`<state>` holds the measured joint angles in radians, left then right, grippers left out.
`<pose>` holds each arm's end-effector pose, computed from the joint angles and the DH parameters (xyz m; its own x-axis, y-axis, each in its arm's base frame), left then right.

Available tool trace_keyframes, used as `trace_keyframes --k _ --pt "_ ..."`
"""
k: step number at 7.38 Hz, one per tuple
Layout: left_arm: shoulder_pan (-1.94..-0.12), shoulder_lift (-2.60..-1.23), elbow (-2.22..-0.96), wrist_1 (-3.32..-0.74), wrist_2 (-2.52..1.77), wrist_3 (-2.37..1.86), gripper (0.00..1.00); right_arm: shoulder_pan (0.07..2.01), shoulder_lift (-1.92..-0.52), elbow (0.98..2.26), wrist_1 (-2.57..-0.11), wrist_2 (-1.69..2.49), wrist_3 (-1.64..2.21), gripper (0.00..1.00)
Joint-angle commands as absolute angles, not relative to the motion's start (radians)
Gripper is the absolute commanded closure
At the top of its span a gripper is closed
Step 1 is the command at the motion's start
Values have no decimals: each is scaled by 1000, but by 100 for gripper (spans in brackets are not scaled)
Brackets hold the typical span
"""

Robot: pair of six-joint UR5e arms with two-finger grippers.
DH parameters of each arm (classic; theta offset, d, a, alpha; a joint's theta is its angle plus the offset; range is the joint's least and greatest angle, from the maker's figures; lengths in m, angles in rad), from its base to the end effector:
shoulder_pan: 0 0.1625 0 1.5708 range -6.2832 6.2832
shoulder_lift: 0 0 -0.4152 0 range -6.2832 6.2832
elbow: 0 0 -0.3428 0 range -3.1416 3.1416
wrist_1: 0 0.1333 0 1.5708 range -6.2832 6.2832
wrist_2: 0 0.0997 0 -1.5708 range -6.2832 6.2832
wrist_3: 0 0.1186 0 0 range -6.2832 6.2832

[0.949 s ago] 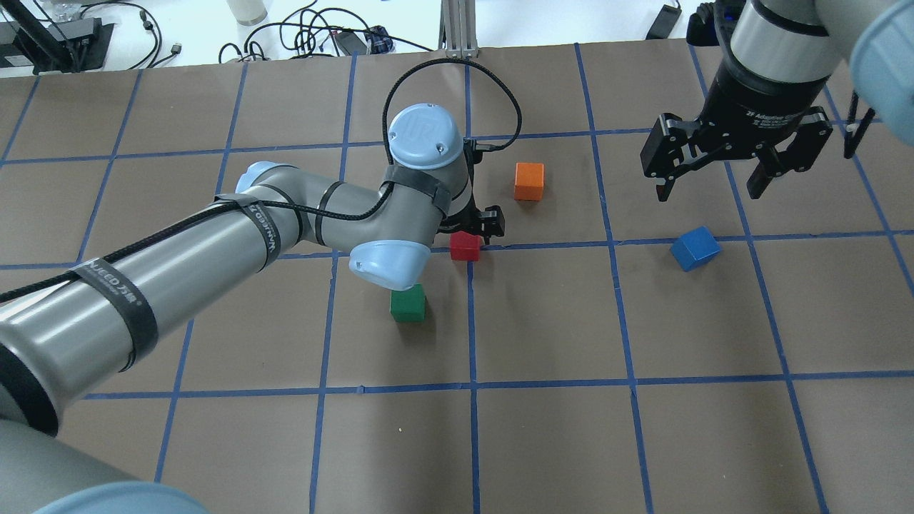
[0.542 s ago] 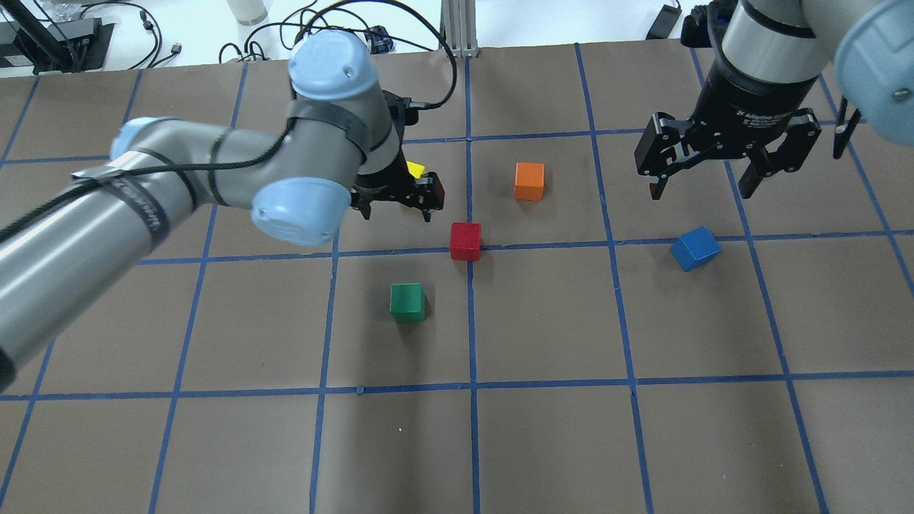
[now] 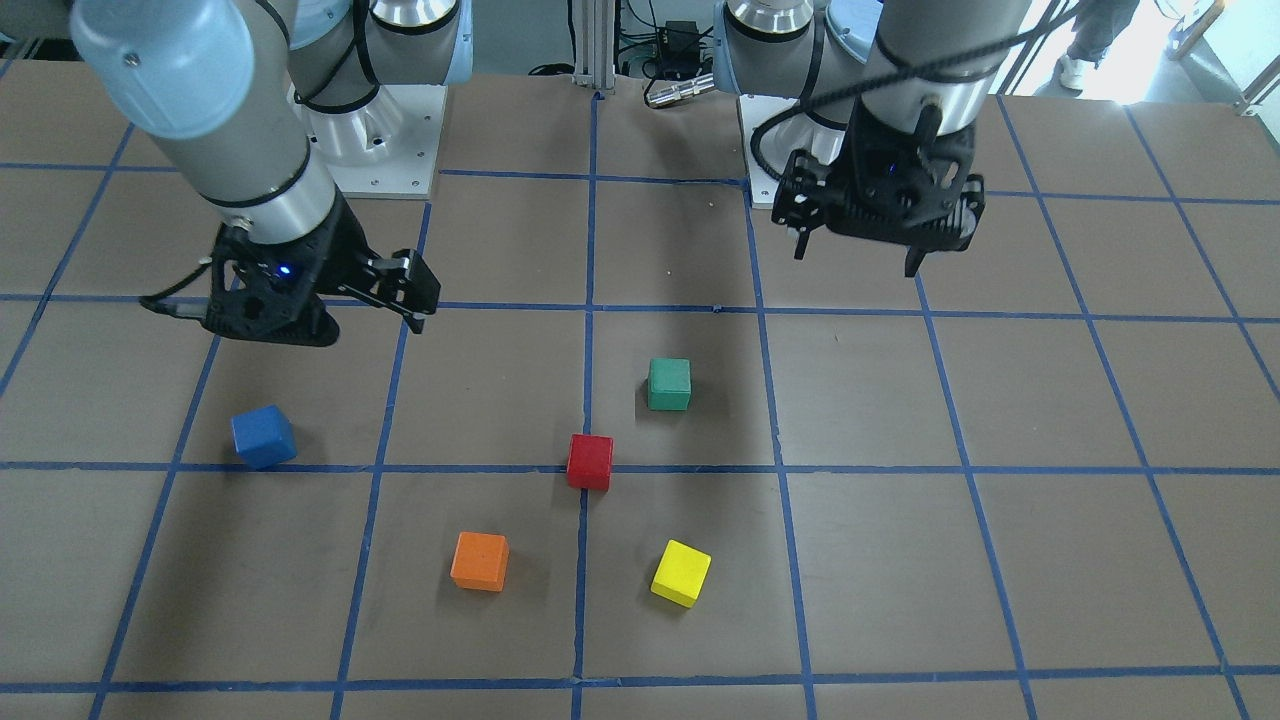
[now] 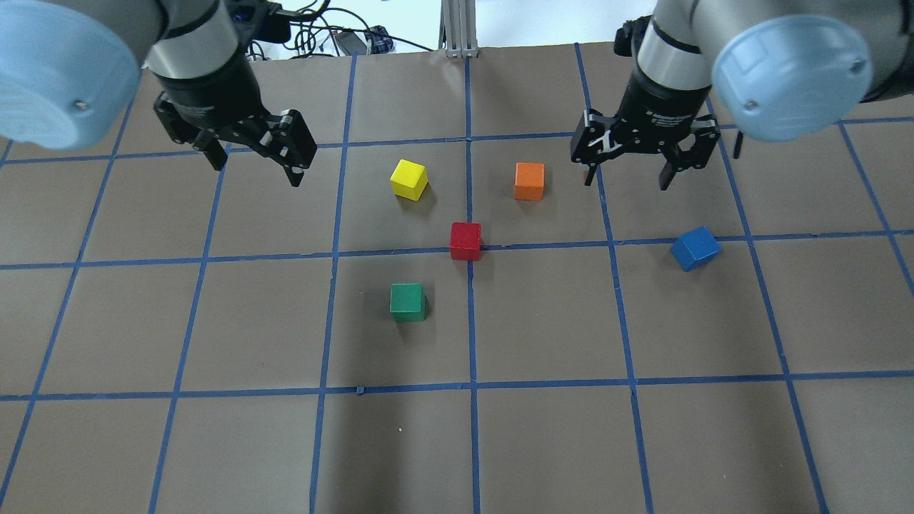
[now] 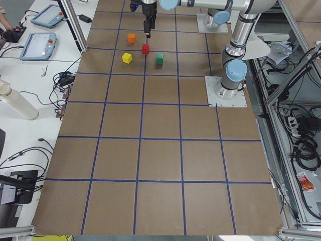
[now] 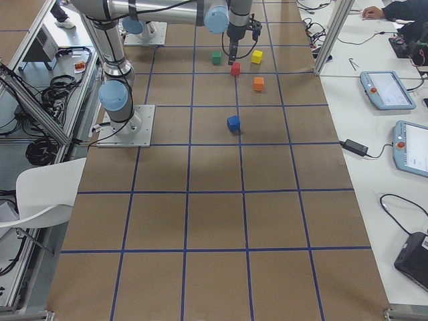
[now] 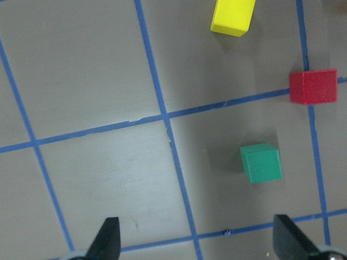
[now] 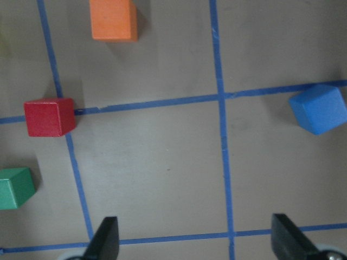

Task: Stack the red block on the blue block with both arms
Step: 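Close the right gripper on the red cube while the left gripper withdraws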

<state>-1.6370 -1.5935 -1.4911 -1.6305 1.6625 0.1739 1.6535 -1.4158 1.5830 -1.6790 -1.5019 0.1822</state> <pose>-0.1520 -0.4420 0.4787 -0.9672 0.2378 -0.0897 0.2371 0.9713 0.0185 0.1818 -0.4813 0.3917 -0.9930 0.1032 -0.0569 0.0991 0.9926 0.0704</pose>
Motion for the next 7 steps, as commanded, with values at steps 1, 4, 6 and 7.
trace_keyframes --k 1,4,6,7 --pt "-1620 -1548 -1535 -1565 1669 153 0 1767 -1288 1580 -1869 -1482 302 0" --pt "-1608 -1527 -1653 -1364 1552 124 0 1862 -1171 1583 -1994 -1482 391 0" --pt "-1524 -1503 -1657 -1396 1545 123 0 1888 -1103 1582 -2048 -1480 397 0" --pt "-1516 -1497 -1645 -1449 1551 121 0 1907 -1070 1582 -2058 -1482 408 0"
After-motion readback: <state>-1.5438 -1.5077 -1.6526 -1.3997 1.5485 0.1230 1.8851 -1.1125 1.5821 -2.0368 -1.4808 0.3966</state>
